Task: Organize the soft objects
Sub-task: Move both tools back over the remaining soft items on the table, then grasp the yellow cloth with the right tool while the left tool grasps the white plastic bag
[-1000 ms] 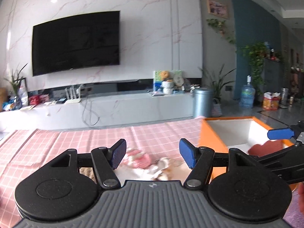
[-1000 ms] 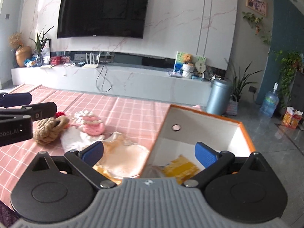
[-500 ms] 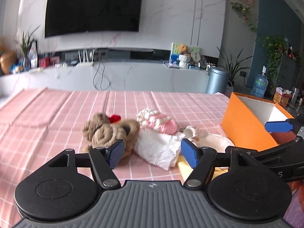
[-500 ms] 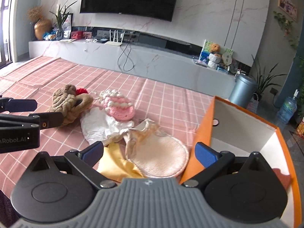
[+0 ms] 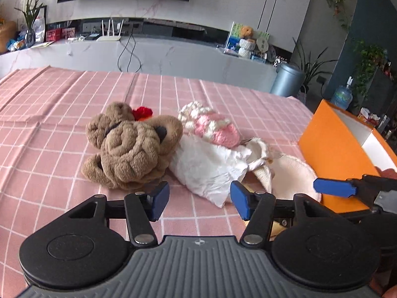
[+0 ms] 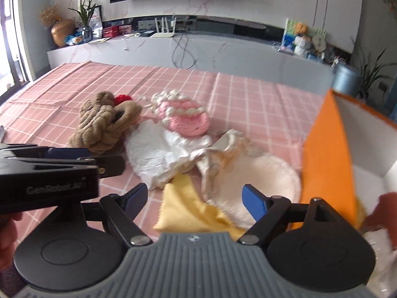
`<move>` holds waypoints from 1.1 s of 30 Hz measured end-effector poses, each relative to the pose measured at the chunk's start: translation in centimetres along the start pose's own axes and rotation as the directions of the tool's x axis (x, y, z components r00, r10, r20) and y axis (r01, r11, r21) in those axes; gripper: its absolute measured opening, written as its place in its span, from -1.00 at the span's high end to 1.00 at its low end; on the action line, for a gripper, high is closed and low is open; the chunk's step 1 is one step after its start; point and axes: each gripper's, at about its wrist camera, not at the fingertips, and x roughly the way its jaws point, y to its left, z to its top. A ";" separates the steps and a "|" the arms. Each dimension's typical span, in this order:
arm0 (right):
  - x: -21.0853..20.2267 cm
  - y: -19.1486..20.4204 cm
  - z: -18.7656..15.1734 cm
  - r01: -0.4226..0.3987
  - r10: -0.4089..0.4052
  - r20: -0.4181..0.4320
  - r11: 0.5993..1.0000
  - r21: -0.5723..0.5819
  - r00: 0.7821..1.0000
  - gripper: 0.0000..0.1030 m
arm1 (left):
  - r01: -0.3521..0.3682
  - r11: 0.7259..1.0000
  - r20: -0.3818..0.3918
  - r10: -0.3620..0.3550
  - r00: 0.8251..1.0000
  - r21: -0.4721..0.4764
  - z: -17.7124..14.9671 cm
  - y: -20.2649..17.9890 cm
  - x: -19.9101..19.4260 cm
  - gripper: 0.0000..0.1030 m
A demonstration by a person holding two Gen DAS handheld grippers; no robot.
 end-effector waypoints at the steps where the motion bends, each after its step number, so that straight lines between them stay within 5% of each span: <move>1: 0.5 0.0 -0.2 -0.020 0.020 -0.013 1.000 0.008 1.000 -0.54 | -0.005 1.000 -0.011 0.005 1.000 -0.004 -0.1 0.1 0.4 -0.31; 12: 3.4 -0.6 -2.2 0.003 0.000 -0.056 0.999 0.045 0.998 -0.43 | -0.014 1.000 -0.083 0.013 0.996 -0.014 -1.8 1.0 1.4 -0.31; 18: 3.1 0.3 -2.6 0.024 -0.024 -0.034 1.000 -0.011 0.999 0.27 | -0.015 1.000 -0.095 0.014 0.995 -0.012 -1.9 1.0 1.9 -0.30; 21: 2.9 0.8 -2.6 -0.005 0.003 -0.031 0.999 -0.044 1.000 0.93 | -0.005 1.000 -0.097 0.004 0.995 -0.012 -1.9 0.7 2.1 -0.30; 27: 0.6 -0.1 -1.3 0.014 -0.013 0.059 1.000 -0.013 0.998 0.94 | 0.034 0.999 -0.080 -0.034 0.996 0.002 -1.4 -0.2 2.3 -0.35; 33: 0.2 -2.0 0.4 0.093 -0.097 0.118 0.995 0.045 0.988 0.94 | 0.020 1.000 -0.049 -0.021 0.999 -0.021 -0.3 -0.9 3.1 -0.63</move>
